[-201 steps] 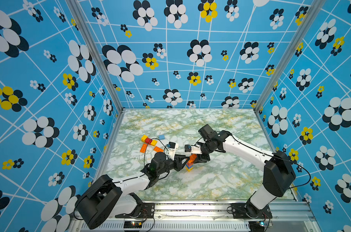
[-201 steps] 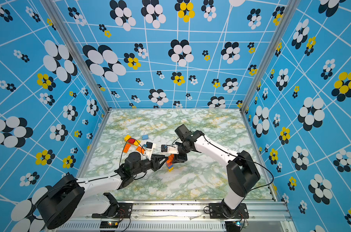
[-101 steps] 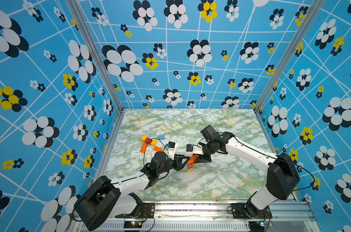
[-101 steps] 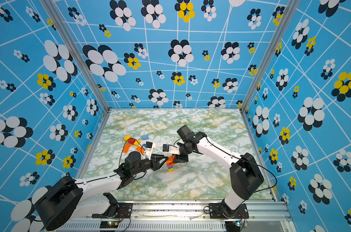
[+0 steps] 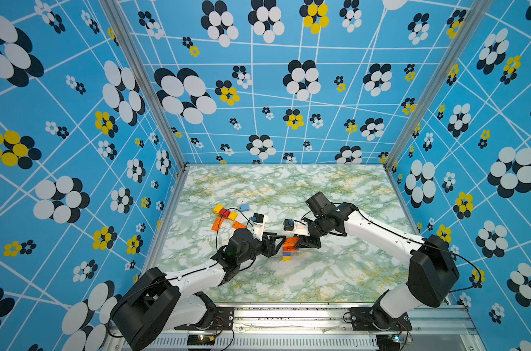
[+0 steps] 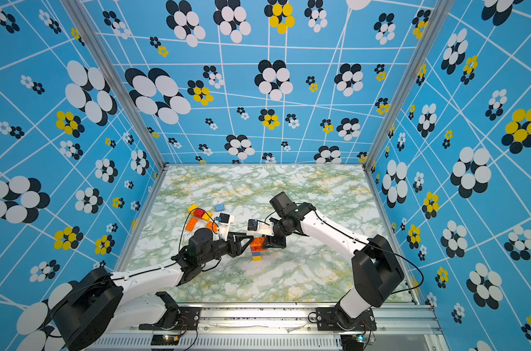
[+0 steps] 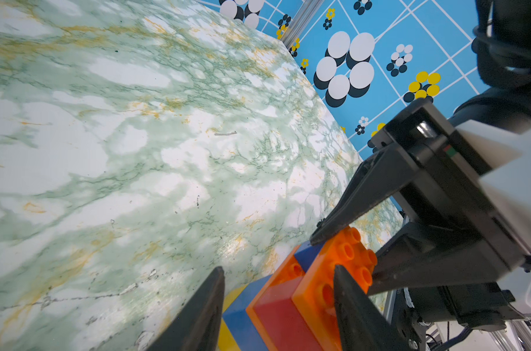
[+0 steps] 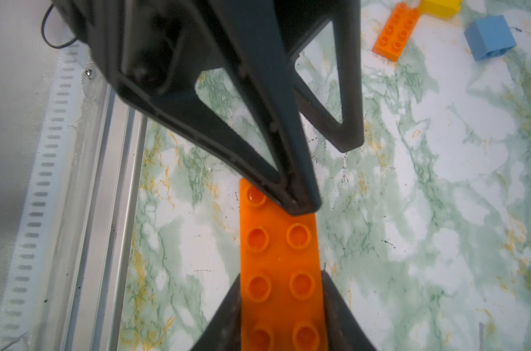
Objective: Assemble the letter p with lego
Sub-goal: Pick up the lego brick from the center of the board.
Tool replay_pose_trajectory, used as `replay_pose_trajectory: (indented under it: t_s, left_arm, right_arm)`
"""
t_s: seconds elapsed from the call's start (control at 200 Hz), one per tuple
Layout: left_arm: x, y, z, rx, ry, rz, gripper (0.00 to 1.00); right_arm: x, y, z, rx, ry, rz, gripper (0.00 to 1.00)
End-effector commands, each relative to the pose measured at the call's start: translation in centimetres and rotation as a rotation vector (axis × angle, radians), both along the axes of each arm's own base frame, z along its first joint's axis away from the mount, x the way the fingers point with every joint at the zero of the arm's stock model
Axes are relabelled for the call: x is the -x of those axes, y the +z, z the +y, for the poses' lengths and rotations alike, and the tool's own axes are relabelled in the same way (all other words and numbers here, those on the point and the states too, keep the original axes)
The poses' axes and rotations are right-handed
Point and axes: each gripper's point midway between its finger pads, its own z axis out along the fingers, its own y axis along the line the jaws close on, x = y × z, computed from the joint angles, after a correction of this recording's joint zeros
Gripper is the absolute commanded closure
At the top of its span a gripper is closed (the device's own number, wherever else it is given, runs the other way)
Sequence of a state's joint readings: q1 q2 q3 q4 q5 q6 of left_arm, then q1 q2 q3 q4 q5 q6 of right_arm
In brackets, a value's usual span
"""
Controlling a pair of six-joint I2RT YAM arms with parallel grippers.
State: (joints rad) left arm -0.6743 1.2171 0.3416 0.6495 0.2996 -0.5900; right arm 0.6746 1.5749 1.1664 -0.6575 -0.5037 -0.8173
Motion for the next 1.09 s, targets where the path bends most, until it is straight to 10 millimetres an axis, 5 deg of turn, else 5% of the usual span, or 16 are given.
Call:
replay_pose_trajectory:
  t_s: [0.0,0.5,1.089]
  left_arm:
    - [0.6,-3.4,1.7,-0.117,0.035,0.078,0.39]
    - [1.2,-0.4,6.7,-0.130,0.181,-0.105,0.21]
    - [3.8,2.2,5.6,-0.234,0.031,-0.460,0.23]
  right_arm:
    - [0.9,1.2,0.8,-0.073,-0.008,0.040,0.65]
    - [-0.1,3.3,2.0,-0.203,-0.254,0.147,0.73]
    - [-1.1,6.8,1.9,-0.248,-0.666,0.431,0.73]
